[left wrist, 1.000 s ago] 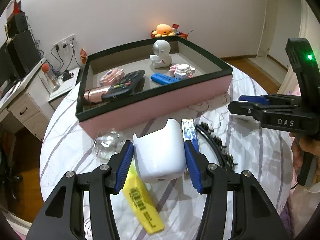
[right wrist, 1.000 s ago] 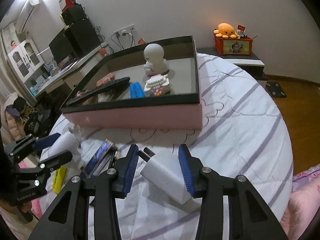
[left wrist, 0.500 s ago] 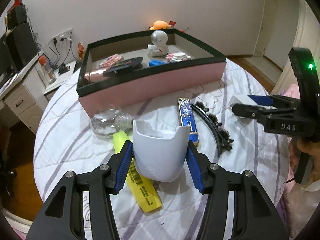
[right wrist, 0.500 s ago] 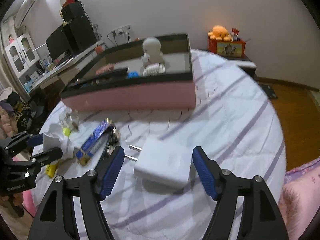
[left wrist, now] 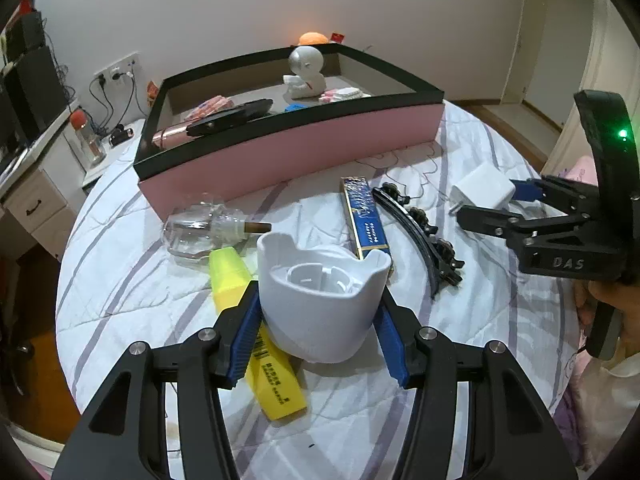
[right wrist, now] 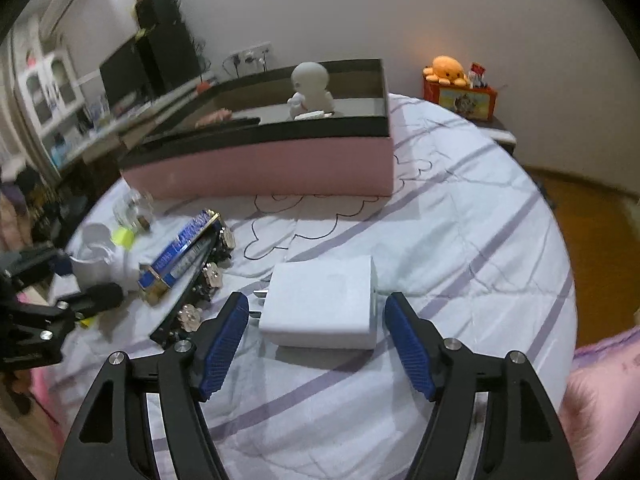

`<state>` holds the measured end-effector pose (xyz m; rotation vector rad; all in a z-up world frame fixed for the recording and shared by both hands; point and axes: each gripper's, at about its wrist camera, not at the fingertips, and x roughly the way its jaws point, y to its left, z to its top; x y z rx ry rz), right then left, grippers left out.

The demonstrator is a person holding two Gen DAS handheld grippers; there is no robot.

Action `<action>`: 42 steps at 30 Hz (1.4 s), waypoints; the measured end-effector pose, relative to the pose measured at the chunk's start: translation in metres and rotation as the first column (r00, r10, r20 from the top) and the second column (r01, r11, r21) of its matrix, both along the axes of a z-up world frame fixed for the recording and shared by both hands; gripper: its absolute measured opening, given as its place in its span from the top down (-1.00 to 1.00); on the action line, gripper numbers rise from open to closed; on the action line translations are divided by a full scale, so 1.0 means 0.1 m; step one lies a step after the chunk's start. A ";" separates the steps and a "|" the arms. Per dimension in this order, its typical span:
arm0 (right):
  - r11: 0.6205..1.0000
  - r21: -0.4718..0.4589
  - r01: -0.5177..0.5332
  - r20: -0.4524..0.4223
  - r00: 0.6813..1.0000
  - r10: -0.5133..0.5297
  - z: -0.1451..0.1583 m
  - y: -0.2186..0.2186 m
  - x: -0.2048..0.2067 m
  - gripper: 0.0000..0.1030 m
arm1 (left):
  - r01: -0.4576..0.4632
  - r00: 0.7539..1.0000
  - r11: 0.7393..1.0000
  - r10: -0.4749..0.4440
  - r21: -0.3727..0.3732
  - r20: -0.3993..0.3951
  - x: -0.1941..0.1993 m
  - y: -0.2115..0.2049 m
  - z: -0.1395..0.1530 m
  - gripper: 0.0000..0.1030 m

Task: Organize rigid objects
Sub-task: 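Grasp the white plug-in device with the left gripper while the right gripper grasps the white charger, then lift the white plug-in device and white charger off the bed with both grippers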

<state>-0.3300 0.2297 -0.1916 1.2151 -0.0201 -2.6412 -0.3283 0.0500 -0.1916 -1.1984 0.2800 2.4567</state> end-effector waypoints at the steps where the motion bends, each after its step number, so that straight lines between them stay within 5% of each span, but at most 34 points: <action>1: 1.000 0.016 -0.003 0.001 1.000 0.003 0.00 -0.02 0.00 -0.42 | 0.004 1.000 1.000 -0.004 -0.002 0.001 0.01 0.01 0.00 -0.07; 8: 0.991 0.130 -0.025 0.000 1.000 0.025 -0.03 -0.16 0.03 -0.53 | 0.000 1.000 1.000 0.000 -0.007 0.003 0.03 0.02 0.00 -0.07; 12: 0.996 0.087 0.007 0.000 1.000 -0.007 -0.02 -0.05 0.03 -0.33 | -0.001 1.000 1.000 0.001 -0.001 0.005 0.02 0.01 0.00 -0.07; 24: 0.999 0.034 -0.009 0.002 1.000 0.008 0.13 -0.04 0.09 -0.33 | -0.003 1.000 1.000 0.003 0.021 -0.003 0.05 -0.06 0.08 -0.05; 31: 0.995 -0.077 -0.069 -0.033 0.997 0.067 0.33 -0.07 0.12 -0.33 | 0.003 0.999 0.998 -0.001 0.057 -0.036 0.08 -0.14 0.24 -0.03; 35: 0.992 -0.084 -0.089 -0.048 0.995 0.085 0.41 -0.12 0.11 -0.33 | 0.006 0.999 0.997 -0.002 0.078 -0.055 0.07 -0.17 0.33 0.10; 42: 0.990 -0.103 -0.098 -0.027 0.995 0.095 0.37 -0.16 0.06 -0.33 | -0.002 1.000 0.999 0.003 0.043 -0.022 0.04 -0.17 0.16 0.03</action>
